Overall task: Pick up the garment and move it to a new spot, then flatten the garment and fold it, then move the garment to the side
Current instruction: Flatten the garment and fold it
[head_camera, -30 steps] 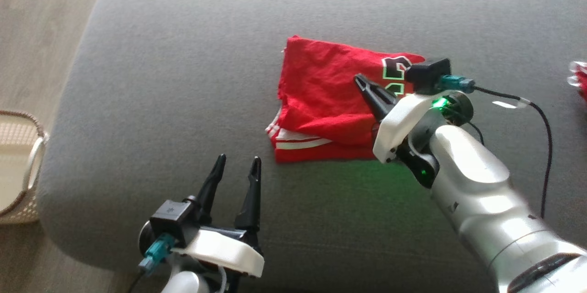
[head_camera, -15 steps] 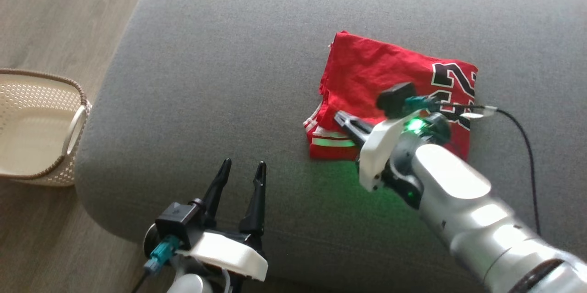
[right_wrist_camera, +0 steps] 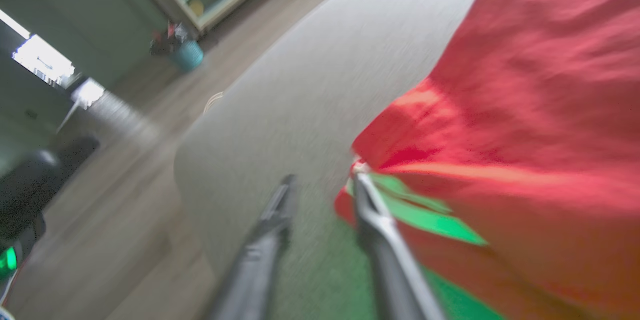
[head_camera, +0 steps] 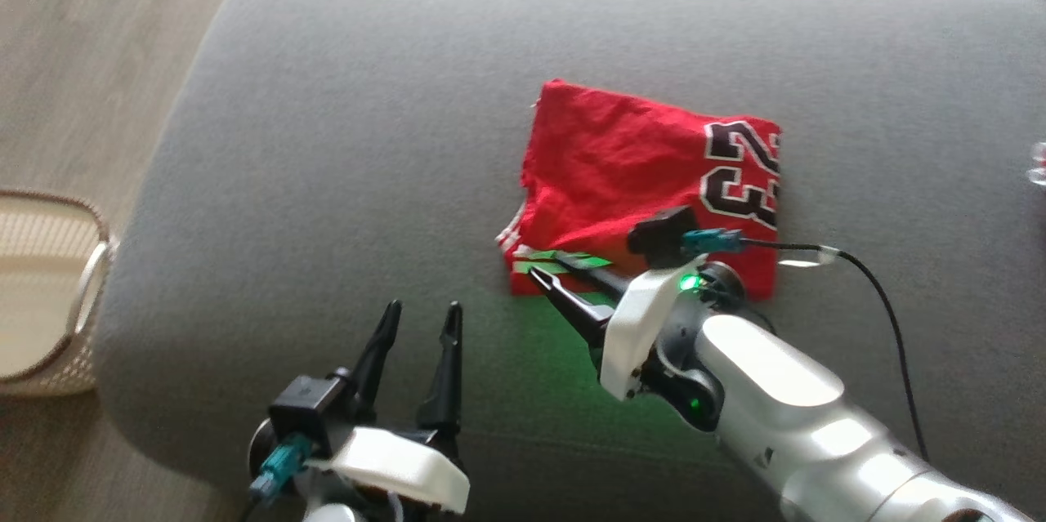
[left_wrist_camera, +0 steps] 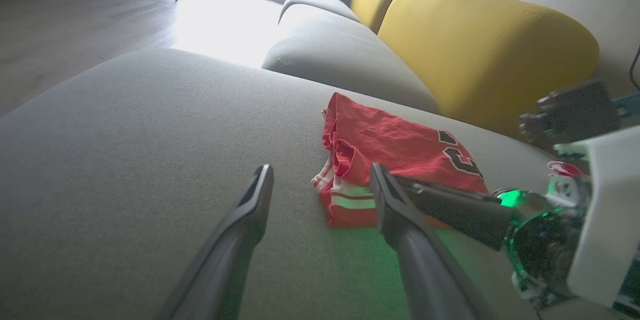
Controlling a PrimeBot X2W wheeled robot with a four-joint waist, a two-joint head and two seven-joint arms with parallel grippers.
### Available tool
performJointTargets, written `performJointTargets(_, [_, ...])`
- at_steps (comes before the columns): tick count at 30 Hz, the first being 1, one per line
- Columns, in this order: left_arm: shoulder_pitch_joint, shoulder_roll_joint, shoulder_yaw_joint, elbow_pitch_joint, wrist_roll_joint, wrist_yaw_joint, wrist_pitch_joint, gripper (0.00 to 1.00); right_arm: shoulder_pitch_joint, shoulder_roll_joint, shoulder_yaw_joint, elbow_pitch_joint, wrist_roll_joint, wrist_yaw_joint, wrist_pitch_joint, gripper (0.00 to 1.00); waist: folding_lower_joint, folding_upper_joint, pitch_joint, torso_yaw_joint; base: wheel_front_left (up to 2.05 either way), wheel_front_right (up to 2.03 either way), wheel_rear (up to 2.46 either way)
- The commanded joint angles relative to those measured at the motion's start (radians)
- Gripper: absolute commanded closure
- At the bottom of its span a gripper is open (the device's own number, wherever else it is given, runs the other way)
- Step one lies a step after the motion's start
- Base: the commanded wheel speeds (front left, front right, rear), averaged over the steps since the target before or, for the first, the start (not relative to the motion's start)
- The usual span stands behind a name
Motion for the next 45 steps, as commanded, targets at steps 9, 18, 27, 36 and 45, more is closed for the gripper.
performJointTargets(9, [0.013, 0.009, 0.084, -0.060, -0.033, 0.048, -0.009, 0.00, -0.020, 0.008, -0.173, 0.026, -0.167, 0.000, -0.189, 0.00, 0.0000, -0.0001, -0.056, -0.151, 0.00, 0.00, 0.00])
performJointTargets(18, [0.019, 0.025, 0.177, -0.073, -0.048, 0.076, -0.016, 0.00, 0.164, -0.038, -0.611, -0.241, -0.465, 0.000, -0.191, 0.00, 0.0000, -0.0001, -0.070, -0.201, 0.00, 0.00, 0.00])
performJointTargets(27, [0.070, 0.016, 0.257, -0.098, 0.023, 0.055, -0.018, 0.00, 0.479, 0.011, -0.844, -0.512, -0.691, 0.000, -0.191, 0.00, 0.0000, -0.0001, -0.113, -0.209, 0.00, 0.00, 0.00])
performJointTargets(36, [0.145, -0.012, 0.315, -0.110, 0.143, 0.005, -0.018, 0.00, 0.640, 0.017, -0.832, -0.637, -0.756, 0.000, -0.191, 0.00, 0.0000, -0.0001, -0.157, -0.199, 0.00, 0.00, 0.00])
performJointTargets(45, [0.190, -0.021, 0.328, -0.094, 0.204, -0.028, -0.018, 0.00, 0.697, 0.017, -0.833, -0.679, -0.768, 0.000, -0.191, 0.00, 0.0000, -0.0001, -0.186, -0.187, 0.00, 0.00, 0.00])
